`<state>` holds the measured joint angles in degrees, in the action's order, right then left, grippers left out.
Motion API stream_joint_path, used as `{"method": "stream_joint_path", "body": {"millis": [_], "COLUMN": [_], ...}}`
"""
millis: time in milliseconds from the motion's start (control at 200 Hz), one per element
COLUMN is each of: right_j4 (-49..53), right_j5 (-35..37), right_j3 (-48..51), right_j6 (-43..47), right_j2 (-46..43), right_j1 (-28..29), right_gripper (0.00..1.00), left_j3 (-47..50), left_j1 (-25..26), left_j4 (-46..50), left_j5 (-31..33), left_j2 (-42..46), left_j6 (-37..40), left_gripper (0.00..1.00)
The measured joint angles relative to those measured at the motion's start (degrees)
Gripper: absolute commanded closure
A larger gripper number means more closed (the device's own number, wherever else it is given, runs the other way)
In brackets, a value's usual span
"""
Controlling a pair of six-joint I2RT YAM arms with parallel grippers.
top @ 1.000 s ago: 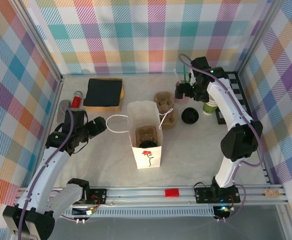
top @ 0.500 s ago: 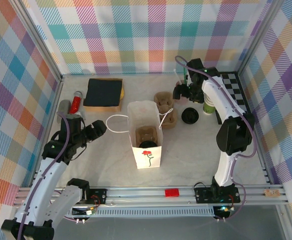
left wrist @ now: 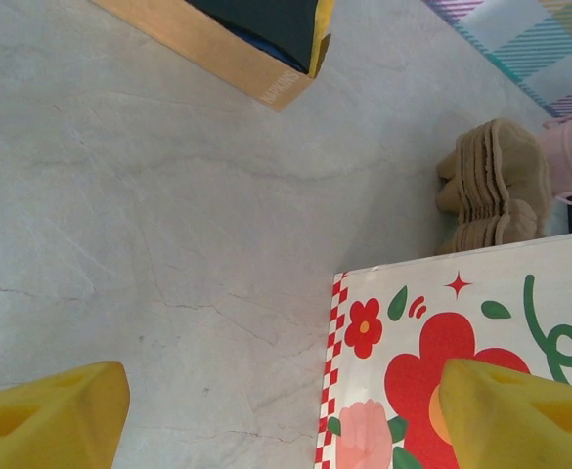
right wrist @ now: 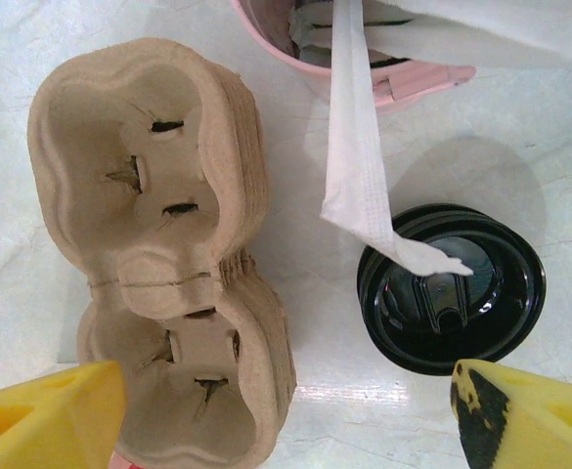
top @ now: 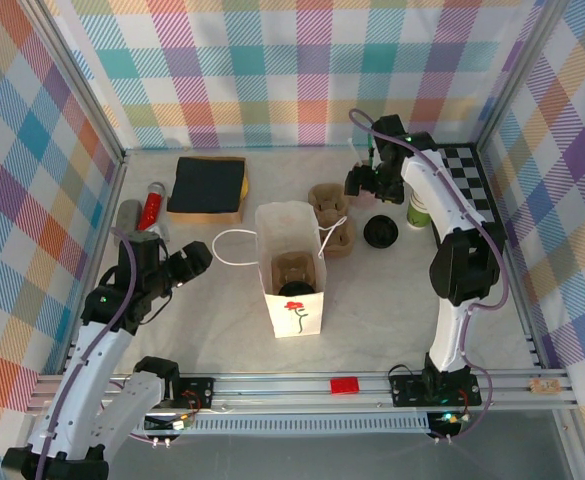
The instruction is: Pack the takeout coffee
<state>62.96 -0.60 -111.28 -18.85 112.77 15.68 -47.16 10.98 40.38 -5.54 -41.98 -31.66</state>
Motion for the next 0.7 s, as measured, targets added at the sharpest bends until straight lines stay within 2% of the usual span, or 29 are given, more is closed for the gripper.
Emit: {"method": "stream_joint_path", "body": {"millis": [270,510,700], "right_j4": [0.00,0.04,0.11], "right_j5": [-0.15,-0.13,-0.13], "right_j3": [-1.90,-3.37,-4.66], "right_j6": [-0.11,-0.37,-0.44], "right_j2": [0.31,2.80,5.11], "right_j1": [0.02,0.00,0.00], "right_gripper": [0.18,0.25,0.25], "left_j3": [0.57,1.66,1.66], "left_j1": [0.00,0.00,0.00], "left_j4": [0.02,0.39,0.44], "left_j5": [0.00,0.00,0.00], "left_j2": [2.27,2.34,2.29], "left_j6": [0.59,0.63,1.03], "left_gripper": [0.17,0.17,0.17]}}
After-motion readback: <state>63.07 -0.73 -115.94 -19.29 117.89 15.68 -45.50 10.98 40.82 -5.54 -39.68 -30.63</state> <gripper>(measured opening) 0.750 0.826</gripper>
